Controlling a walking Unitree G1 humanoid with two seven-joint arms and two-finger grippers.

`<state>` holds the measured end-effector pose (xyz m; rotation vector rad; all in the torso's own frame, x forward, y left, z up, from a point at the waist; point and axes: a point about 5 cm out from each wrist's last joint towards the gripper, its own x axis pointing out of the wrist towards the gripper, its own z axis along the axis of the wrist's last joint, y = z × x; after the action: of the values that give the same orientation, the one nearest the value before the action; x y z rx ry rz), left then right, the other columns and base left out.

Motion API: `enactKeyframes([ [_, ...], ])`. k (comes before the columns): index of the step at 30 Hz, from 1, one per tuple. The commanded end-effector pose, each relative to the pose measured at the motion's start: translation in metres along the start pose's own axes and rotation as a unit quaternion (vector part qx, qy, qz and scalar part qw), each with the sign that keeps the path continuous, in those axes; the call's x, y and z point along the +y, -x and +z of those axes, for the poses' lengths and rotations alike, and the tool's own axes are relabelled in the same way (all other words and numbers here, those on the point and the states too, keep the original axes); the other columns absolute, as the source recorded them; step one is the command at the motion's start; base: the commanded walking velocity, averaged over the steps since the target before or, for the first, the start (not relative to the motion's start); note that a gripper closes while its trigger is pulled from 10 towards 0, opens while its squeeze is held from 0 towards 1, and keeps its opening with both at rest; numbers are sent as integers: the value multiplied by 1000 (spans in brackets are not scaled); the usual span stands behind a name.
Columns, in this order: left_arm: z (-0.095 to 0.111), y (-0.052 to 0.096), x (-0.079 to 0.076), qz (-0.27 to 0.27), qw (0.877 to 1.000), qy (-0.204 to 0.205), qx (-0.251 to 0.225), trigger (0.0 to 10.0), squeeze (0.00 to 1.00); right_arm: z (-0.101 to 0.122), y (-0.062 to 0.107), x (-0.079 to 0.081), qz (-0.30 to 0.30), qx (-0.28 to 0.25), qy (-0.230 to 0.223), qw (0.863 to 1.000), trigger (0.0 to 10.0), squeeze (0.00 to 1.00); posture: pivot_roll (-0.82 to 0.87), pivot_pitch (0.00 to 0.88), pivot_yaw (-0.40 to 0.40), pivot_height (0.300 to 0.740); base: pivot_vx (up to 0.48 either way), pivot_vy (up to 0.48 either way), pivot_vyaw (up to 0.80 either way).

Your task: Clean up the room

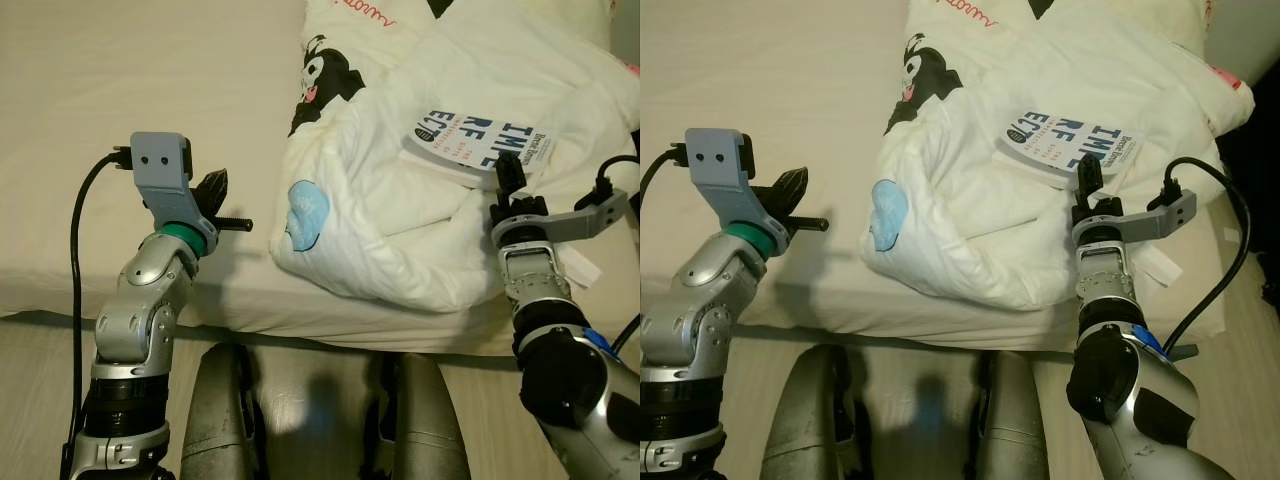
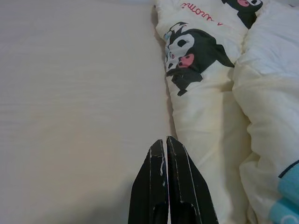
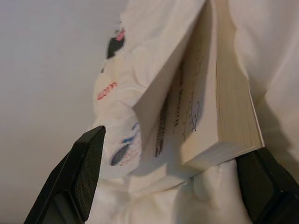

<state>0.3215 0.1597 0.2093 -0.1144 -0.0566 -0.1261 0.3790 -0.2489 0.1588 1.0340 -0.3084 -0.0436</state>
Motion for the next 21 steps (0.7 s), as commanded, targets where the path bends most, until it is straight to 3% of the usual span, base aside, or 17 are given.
enactKeyframes([
  [1, -5, 3, 0, 2, 1000, 0, 12, 10000, 0, -2, -2, 7, 20, -1, -13, 1000, 10000, 0, 115, 239, 56, 585, 0, 0, 0],
  [9, -4, 2, -2, -2, 1000, 1, 10, 10000, 0, 5, -12, 22, 44, -25, -19, 999, 10000, 0, 112, 240, 58, 585, 0, 0, 0],
  [17, -5, 3, -1, -1, 1000, 1, 13, 10000, 0, 8, -11, 17, 19, -38, -34, 999, 10000, 0, 112, 240, 58, 585, 0, 0, 0],
  [18, -6, 3, -2, -1, 1000, 1, 13, 10000, 0, 8, -10, 14, 8, -37, -35, 999, 0, 0, 113, 239, 57, 585, 0, 0, 0],
  [21, -6, 3, -2, -1, 1000, 1, 13, 10000, 0, 12, -7, 4, -26, -49, -59, 997, 0, 0, 112, 238, 57, 585, 0, 0, 0],
])
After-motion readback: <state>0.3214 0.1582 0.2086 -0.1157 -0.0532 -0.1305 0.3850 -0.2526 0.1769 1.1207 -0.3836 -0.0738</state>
